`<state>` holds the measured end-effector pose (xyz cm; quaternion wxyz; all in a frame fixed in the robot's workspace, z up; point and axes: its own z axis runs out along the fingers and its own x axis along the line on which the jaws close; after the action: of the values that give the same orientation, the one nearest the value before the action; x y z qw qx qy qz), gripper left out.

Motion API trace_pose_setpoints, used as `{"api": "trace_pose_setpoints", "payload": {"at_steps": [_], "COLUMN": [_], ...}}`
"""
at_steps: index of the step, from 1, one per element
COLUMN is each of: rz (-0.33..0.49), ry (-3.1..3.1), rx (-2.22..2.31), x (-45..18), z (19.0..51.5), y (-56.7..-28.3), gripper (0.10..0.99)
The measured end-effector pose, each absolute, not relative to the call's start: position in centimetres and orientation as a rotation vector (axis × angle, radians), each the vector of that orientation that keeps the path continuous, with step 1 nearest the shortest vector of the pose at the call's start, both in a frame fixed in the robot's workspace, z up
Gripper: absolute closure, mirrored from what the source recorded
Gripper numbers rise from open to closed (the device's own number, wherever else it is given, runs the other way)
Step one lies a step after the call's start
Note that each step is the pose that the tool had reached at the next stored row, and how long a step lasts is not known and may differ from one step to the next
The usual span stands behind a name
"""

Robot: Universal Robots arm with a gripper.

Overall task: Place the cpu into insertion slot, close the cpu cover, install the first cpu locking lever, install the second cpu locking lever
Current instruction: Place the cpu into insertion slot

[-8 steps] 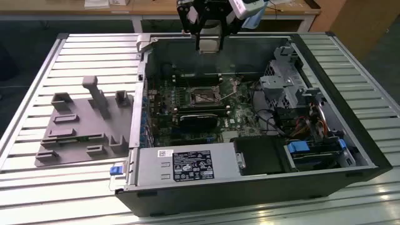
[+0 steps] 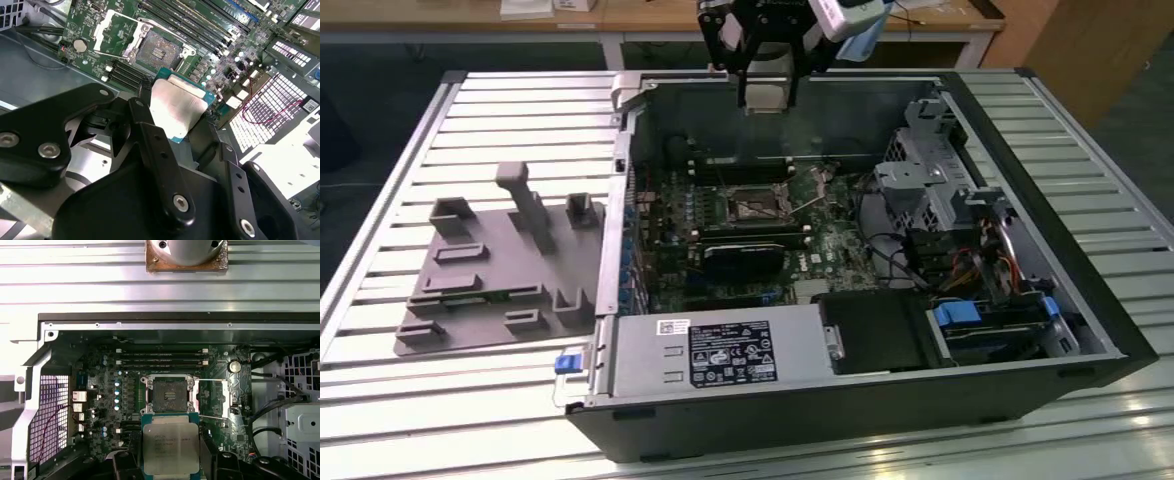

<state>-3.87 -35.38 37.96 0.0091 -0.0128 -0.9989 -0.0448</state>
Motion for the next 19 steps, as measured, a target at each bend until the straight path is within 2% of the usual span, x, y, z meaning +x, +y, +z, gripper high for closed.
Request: {"api": "trace_pose_setpoints", "payload": {"at_steps": [19], "rz": [-0.14], "ry": [-3.122], "rx": [-0.04], "x": [-3.9], "z": [35.6], "y": [-35.4], "gripper": [0.545]}}
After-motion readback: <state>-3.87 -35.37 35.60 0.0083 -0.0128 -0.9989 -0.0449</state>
